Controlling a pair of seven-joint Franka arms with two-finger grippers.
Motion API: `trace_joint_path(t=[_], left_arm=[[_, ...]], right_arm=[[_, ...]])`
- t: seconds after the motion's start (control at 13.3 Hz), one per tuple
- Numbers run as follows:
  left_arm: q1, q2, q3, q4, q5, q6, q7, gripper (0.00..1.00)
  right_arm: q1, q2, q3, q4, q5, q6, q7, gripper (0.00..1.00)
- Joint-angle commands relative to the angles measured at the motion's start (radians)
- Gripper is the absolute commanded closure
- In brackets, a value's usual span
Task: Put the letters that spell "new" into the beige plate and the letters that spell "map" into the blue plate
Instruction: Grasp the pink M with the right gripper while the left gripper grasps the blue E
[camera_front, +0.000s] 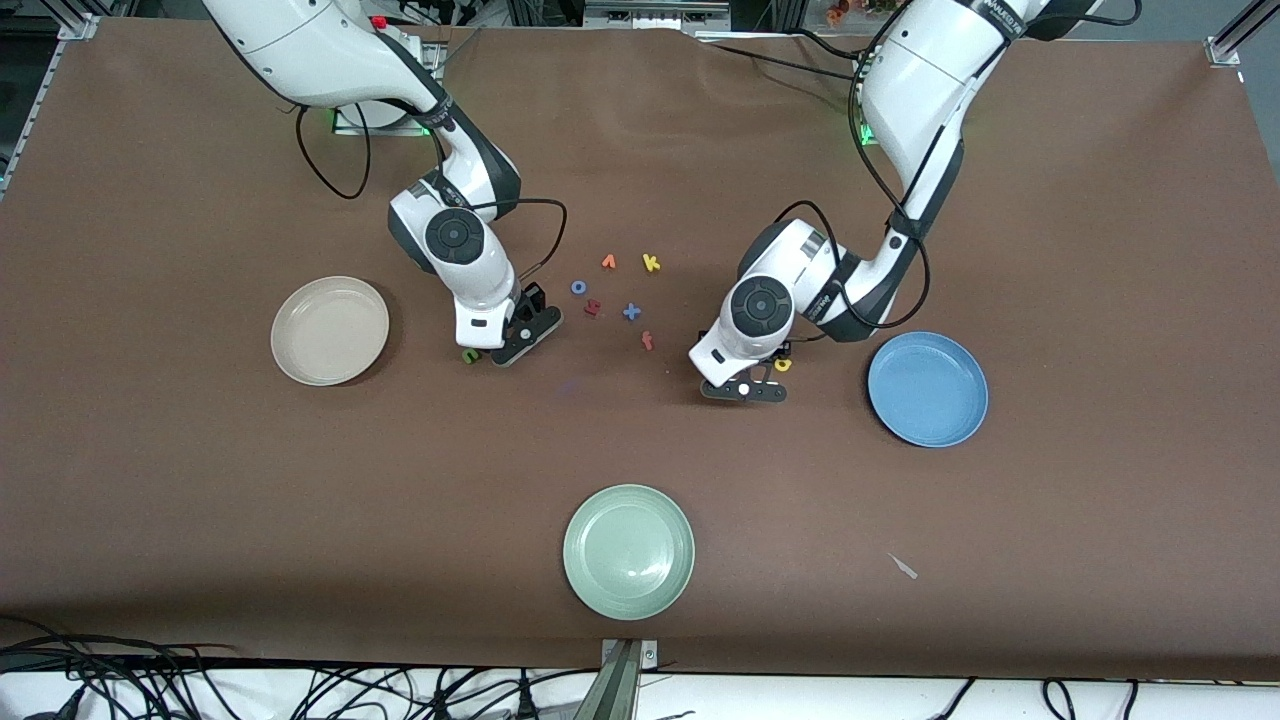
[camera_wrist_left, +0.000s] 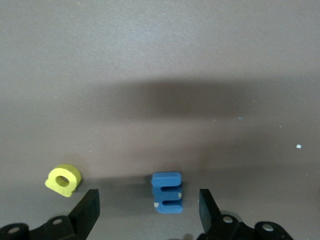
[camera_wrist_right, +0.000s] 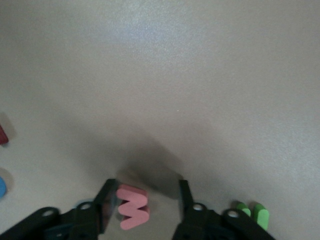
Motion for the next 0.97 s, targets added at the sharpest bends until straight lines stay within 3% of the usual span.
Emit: trace_joint_path(t=[0.0,0.15,0.22,0.3,0.45,0.6,0.82,0.9], left_arm=[[-0.014,0.001,0.003,-0.011,0.024,0.029,-0.014,0.25],[-0.014,0.016,0.005,-0.009,0.024,0.064,-0.014,0.36],[-0.011,0.021,0.005,-0.011,0.024,0.070,-0.014,0.40],[-0.004,0.019,0.003,-0.009,0.024,0.070,-0.012,0.49],[0.002,0.016,0.003,-0.008,0.018,0.064,-0.017,0.78],[0.012,0.006,0.005,-0.005,0.018,0.055,-0.018,0.98],[0.041,-0.039,0.006,0.023,0.021,-0.032,-0.002,1.00],[0.067,-0.054,0.005,0.046,0.019,-0.090,0.021,1.00]], right_arm=[[-0.004,0.005,0.003,-0.006,-0.019,-0.002,-0.023,0.62],[-0.002,0.005,0.003,-0.006,-0.020,0.000,-0.028,0.81],[-0.002,0.005,0.003,-0.006,-0.020,0.000,-0.037,0.85],[-0.002,0.004,0.003,-0.006,-0.019,-0.002,-0.037,0.87],[-0.004,-0.003,0.004,0.001,-0.019,-0.005,-0.039,0.92],[-0.020,-0.030,0.003,0.044,-0.016,-0.113,-0.060,0.95],[-0.089,-0.068,0.000,0.136,0.005,-0.348,-0.156,0.95],[-0.121,-0.078,-0.003,0.156,0.048,-0.408,-0.199,0.95]])
